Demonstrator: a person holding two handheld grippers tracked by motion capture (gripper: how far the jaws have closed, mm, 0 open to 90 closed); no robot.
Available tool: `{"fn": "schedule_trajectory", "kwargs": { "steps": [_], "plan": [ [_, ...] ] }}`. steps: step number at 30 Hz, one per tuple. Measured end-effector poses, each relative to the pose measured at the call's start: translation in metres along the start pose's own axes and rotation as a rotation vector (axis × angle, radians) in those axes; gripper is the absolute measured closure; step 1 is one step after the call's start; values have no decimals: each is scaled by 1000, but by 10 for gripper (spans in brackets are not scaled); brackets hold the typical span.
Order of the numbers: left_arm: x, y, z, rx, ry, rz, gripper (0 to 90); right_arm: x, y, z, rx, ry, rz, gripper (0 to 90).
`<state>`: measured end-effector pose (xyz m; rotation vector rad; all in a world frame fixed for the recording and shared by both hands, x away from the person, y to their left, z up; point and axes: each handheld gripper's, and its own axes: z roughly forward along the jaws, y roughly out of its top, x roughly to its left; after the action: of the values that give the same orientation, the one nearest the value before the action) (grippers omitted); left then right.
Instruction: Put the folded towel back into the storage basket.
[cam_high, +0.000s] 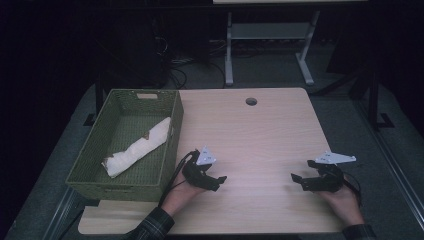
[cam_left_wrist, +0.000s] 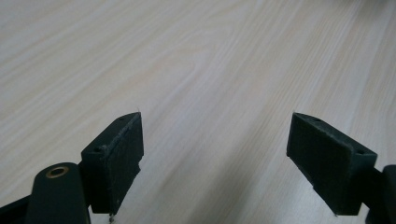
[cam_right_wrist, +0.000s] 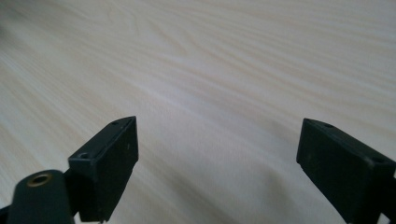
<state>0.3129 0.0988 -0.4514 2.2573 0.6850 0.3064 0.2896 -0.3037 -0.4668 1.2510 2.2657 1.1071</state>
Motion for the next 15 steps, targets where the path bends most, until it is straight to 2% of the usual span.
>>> {"fn": "schedule_trajectory", "kwargs": {
  "steps": [4,6,7,8,11,12,15],
  "plan": [
    [-1,-5,8,39,-6,8,161,2,-10,0,31,-14,6,84],
    [-2,-8,12,67,7,33,152,2,-16,1,44,-20,10,61],
    [-2,-9,15,80,10,29,150,2,-18,2,59,-25,11,52],
    [-2,-11,16,85,-4,20,146,1,-19,2,65,-37,8,44],
    [-1,-12,16,75,-11,21,138,3,-20,1,65,-52,-3,30],
    [-1,-13,16,69,-25,10,137,3,-20,1,69,-57,-8,30],
    [1,-19,16,24,-37,22,123,4,-20,2,79,-73,-7,25]
  ]
}}
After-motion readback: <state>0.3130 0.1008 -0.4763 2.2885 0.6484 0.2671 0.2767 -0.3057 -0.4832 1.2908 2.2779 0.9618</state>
